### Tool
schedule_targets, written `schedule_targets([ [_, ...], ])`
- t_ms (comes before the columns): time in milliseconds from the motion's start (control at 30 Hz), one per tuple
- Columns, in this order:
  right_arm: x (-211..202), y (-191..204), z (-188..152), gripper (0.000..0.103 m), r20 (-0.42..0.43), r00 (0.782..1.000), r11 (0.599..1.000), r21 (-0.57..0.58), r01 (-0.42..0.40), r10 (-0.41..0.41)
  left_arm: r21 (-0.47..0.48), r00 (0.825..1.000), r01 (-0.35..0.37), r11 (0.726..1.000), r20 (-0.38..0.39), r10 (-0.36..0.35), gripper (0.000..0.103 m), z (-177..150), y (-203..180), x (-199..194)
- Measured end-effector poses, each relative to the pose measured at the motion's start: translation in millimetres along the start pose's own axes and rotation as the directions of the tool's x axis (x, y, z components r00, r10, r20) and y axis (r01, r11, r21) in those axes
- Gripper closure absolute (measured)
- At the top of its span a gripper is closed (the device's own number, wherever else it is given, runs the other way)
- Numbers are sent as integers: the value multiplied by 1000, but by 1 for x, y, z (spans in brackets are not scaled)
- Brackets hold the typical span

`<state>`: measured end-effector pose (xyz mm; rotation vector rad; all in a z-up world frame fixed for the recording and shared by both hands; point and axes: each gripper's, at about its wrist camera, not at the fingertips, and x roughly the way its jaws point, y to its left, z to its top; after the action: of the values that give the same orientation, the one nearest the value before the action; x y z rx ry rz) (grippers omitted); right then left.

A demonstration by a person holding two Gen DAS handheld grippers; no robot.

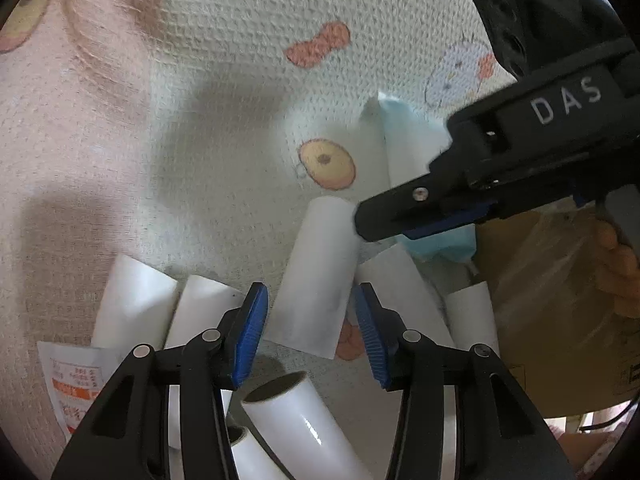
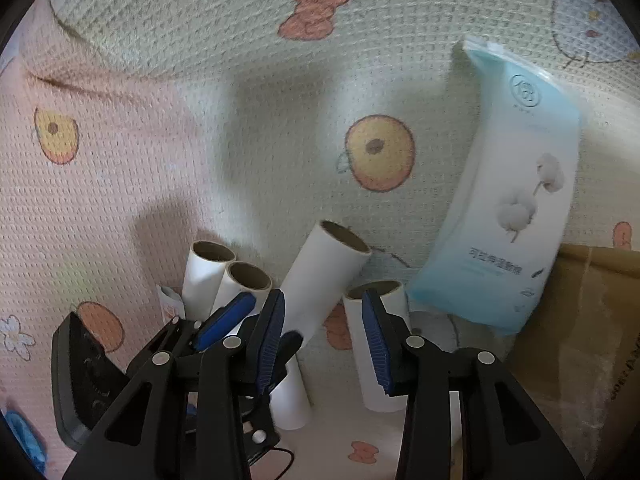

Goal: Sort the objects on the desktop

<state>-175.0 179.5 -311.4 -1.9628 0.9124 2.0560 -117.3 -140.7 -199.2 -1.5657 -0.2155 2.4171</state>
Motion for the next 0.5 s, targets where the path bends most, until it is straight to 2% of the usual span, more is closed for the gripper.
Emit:
schedule_targets([
  [133,19,0,3,66,-43,999,1000,23,-5,6,-10,997,-4,1000,-80,3,53,4,-3,18],
  [233,22,-2,2,66,-42,999,999,34,-22,23,-92,990,43,995,-128,-55,53,4,5,28],
  [367,28,1,4,66,-57,998,999,38,-32,34,-83,993,17,996,-112,-26,54,5,0,28],
  [500,33,-2,3,66,-67,996,998,38,-50,52,-129,995,22,991,-92,-34,54,2,-1,26],
])
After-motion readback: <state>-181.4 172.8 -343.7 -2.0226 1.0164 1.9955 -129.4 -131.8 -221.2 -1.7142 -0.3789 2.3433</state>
